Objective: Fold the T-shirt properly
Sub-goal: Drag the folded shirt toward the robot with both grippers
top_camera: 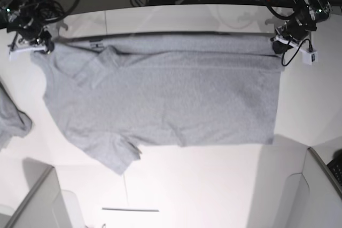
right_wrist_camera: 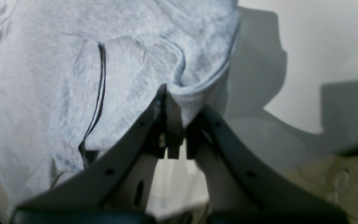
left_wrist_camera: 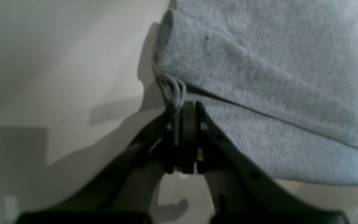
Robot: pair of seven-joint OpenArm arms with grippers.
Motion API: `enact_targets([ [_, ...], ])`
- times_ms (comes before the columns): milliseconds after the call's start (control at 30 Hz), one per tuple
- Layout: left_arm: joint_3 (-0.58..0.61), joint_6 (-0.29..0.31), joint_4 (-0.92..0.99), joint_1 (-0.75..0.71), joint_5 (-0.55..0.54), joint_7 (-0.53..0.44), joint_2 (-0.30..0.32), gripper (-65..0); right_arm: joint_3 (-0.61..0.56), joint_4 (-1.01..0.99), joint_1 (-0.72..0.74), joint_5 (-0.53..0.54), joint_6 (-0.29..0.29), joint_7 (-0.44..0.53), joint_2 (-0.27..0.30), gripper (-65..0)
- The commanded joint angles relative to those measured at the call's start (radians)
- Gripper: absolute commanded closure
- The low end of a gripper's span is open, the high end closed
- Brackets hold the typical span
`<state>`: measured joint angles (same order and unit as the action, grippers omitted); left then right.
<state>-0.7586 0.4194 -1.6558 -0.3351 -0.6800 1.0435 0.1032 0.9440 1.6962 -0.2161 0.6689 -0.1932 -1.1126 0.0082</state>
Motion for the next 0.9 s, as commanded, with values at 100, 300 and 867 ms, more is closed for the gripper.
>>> enact_targets([
  [100, -0.057, 0.002, -0.040, -0.028, -0.004, -0.015, 0.013, 0.0, 0.014, 0.035, -0.022, 0.005, -0.007, 0.002, 0.017, 0.0],
  [300, -0.083, 0.002, -0.063, -0.049, -0.010, -0.015, 0.014, 0.0, 0.014, 0.040, -0.047, 0.012, -0.010, 0.007, 0.016, 0.0],
  [867, -0.250, 0.002, -0.179, 0.093, -0.010, 0.235, -0.027, 0.0, 0.080, 0.189, 0.074, 0.153, 0.080, -0.194, 0.032, 0.0],
])
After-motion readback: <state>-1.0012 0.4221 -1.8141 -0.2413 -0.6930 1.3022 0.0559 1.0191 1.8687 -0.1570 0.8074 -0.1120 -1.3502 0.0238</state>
